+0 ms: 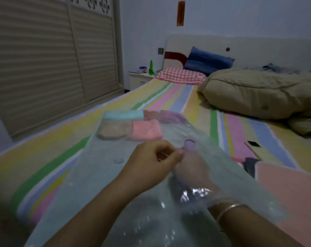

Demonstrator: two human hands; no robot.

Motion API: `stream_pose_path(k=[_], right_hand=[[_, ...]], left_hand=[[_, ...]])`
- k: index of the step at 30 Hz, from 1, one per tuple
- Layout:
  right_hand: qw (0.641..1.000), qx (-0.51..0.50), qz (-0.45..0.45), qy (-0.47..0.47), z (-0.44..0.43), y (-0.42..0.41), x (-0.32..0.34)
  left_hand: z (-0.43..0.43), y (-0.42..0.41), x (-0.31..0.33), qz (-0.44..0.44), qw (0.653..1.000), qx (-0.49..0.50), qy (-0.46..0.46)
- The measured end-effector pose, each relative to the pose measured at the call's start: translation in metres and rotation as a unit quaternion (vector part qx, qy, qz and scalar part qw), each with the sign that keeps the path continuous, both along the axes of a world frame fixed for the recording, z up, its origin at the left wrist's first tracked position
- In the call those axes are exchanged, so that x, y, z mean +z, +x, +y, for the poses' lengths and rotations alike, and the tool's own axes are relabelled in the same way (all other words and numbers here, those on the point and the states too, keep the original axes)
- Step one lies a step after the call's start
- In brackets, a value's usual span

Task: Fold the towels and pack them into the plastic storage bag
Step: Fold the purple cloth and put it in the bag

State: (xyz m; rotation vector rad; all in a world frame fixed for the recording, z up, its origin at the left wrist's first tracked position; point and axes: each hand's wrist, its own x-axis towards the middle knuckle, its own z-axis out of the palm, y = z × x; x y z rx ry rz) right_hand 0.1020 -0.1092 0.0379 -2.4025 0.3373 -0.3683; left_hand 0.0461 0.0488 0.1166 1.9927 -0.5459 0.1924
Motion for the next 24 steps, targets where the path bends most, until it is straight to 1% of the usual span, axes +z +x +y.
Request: stream_pose_path(k=[1,2,4,6,9,11,12,15,17,19,24], right_hand=[[1.0,0.0,-0.004,-0.029,0.001,0.012,-0.001],[0.999,0.007,-0.003,-0.049,0.001,0.024,-0.003],[0.997,0.008,-0.015,-0.069,-0.001,0.048,-0.013],[0.998,-0.005,-0.037,-0.059,-0.001,0.068,-0.021],[0.997,-0.056,-0.045,0.013,-0.003,0.105,-0.026],[0.996,-0.071,-0.049,-0.007,-0.007,0.131,-0.031],[0.996,-0.074,-0.05,-0.004,-0.009,0.147,-0.035],[0.997,-0.025,-0.075,0.01,-0.008,0.187,-0.042],[0.994,-0.001,-0.081,-0.067,-0.007,0.211,-0.042],[0.994,0.005,-0.091,-0.067,-0.009,0.225,-0.039],[0.998,0.002,-0.021,-0.066,-0.039,0.233,-0.036]], left_hand=[[0.01,0.025,-0.012,0.002,0.998,0.056,0.003],[0.021,0.052,-0.024,0.004,0.993,0.116,0.029],[0.045,0.101,-0.05,0.02,0.974,0.195,0.114],[0.066,0.138,-0.074,0.039,0.951,0.222,0.213],[0.085,0.172,-0.108,0.063,0.909,0.21,0.355],[0.087,0.181,-0.126,0.084,0.88,0.198,0.424],[0.086,0.183,-0.132,0.091,0.875,0.193,0.434],[0.08,0.177,-0.136,0.083,0.876,0.185,0.438],[0.079,0.177,-0.138,0.078,0.871,0.197,0.443],[0.078,0.176,-0.141,0.066,0.874,0.212,0.433],[0.076,0.171,-0.151,0.026,0.898,0.231,0.375]])
